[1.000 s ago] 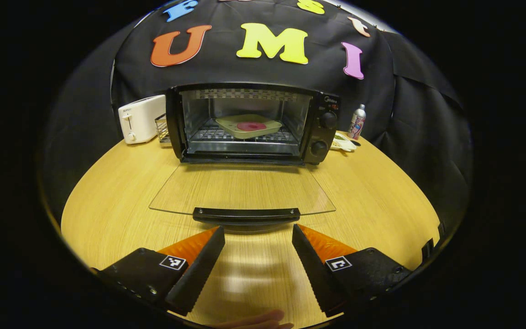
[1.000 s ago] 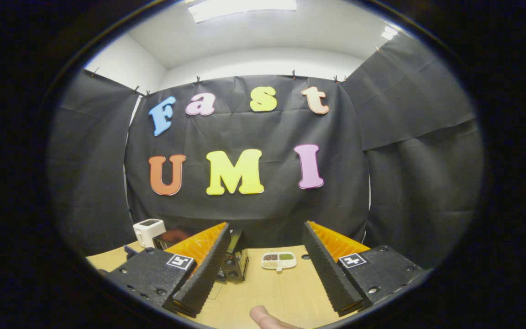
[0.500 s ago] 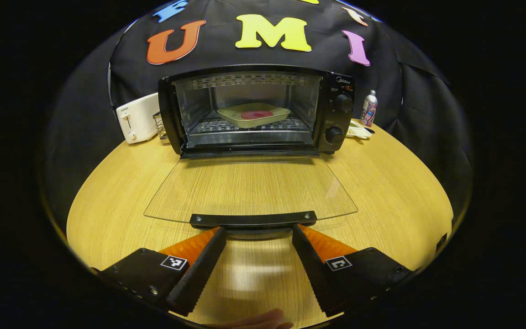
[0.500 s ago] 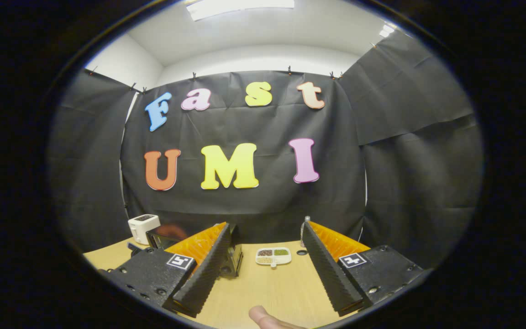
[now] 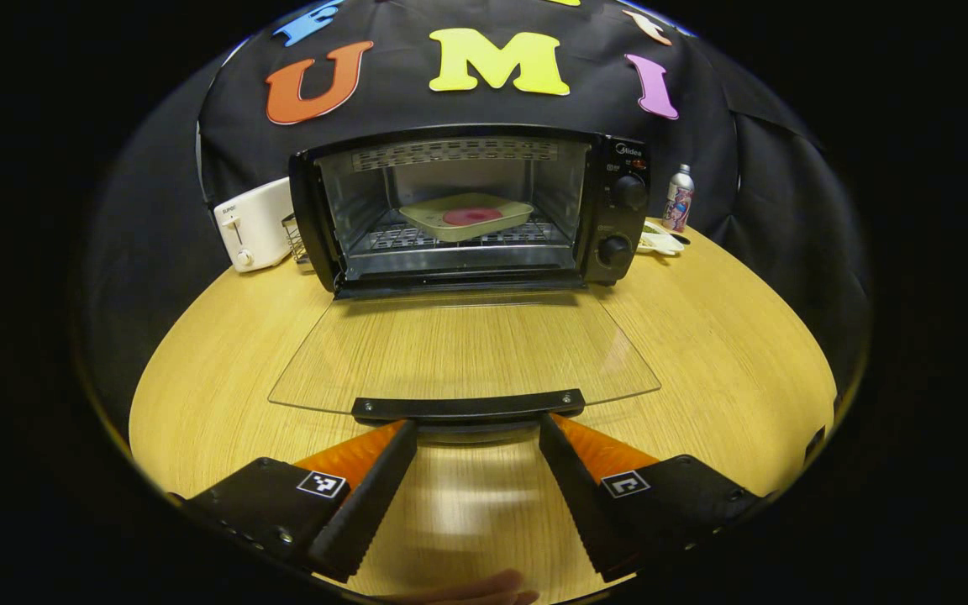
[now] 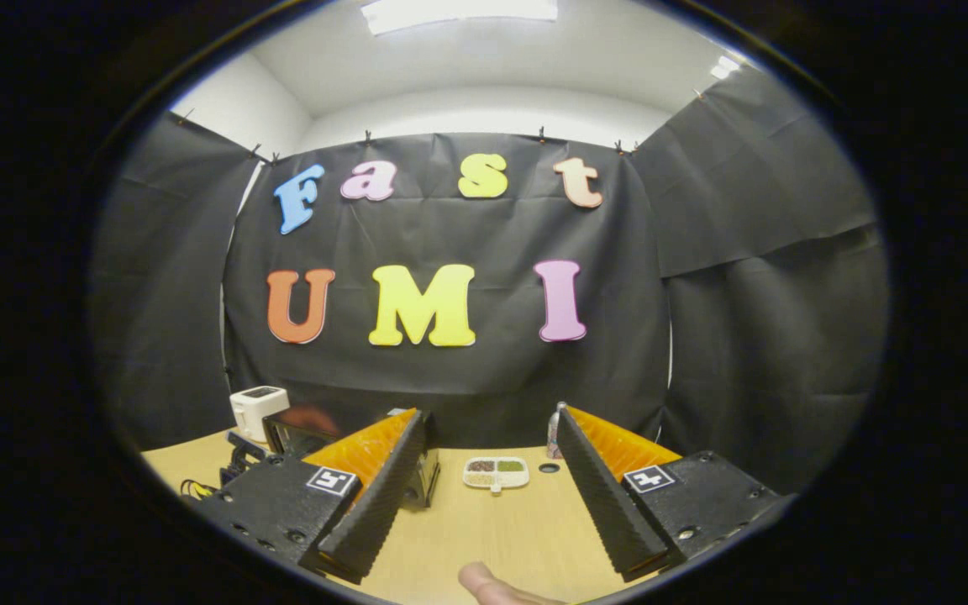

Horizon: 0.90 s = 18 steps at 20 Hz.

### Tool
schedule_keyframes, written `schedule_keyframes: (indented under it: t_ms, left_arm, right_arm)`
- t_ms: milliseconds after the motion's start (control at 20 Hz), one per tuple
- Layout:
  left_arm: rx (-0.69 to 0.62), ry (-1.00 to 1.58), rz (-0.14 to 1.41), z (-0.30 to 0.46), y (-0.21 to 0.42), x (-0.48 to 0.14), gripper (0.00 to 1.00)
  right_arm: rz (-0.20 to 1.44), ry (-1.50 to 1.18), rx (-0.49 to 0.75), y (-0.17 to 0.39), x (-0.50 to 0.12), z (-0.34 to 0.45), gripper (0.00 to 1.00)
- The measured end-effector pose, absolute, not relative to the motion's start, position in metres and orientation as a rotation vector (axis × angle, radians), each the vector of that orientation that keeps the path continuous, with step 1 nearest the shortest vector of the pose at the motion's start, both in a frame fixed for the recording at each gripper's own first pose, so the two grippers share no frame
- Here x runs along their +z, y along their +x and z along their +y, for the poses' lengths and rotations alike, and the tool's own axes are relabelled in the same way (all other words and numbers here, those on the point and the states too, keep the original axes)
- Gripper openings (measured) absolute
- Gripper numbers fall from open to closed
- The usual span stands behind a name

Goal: Open the electric oven with the left hand, put the food in, and close the electric oven.

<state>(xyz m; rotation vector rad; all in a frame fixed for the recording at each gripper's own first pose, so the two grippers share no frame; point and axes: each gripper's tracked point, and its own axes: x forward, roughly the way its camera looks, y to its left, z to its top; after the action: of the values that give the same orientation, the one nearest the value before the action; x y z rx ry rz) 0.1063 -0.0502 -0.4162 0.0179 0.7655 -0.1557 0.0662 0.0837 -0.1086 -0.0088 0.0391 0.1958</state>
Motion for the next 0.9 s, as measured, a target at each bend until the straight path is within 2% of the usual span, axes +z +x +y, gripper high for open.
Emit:
schedule_keyframes:
  t_ms: [550,900]
  left_arm:
    - [-0.133,0.027,0.670,-0.050,0.115,-0.383,0.94]
    - [-0.132,0.025,0.666,-0.049,0.118,-0.375,0.95]
  right_arm:
    - [0.010,-0.023,0.151,0.063,-0.109,0.068,0.96]
    - [0.001,-0.010,0.151,0.051,-0.108,0.062,0.96]
